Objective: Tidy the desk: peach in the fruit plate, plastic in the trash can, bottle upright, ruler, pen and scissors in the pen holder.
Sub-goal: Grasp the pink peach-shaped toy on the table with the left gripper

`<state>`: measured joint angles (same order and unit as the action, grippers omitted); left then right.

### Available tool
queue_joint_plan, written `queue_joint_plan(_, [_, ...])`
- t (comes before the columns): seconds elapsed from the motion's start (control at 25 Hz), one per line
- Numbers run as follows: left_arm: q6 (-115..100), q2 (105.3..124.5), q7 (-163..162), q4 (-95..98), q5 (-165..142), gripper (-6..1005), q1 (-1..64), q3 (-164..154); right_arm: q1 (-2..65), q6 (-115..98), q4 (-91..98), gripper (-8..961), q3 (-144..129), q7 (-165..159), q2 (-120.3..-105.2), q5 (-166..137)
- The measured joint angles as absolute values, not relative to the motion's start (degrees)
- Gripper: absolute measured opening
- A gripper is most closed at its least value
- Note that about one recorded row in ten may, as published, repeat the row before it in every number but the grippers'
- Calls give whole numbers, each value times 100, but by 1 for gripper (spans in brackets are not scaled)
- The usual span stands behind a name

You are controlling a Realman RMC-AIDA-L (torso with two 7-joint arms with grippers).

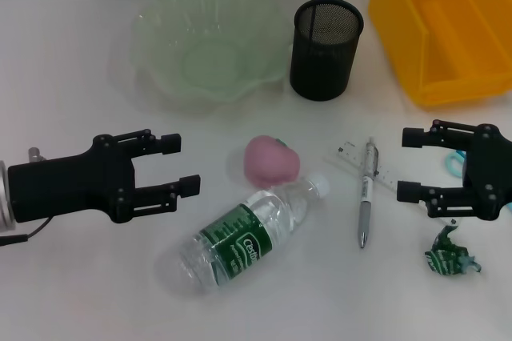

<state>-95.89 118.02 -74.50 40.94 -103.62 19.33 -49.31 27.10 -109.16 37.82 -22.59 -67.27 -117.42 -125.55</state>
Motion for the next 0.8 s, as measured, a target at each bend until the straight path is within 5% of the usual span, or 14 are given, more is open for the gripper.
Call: queue_joint_plan(0.8, [-9534,11845,-7357,4315,-10298,721,2020,-4932,2525,-10844,3775,819,-2249,-6740,-11709,-12531])
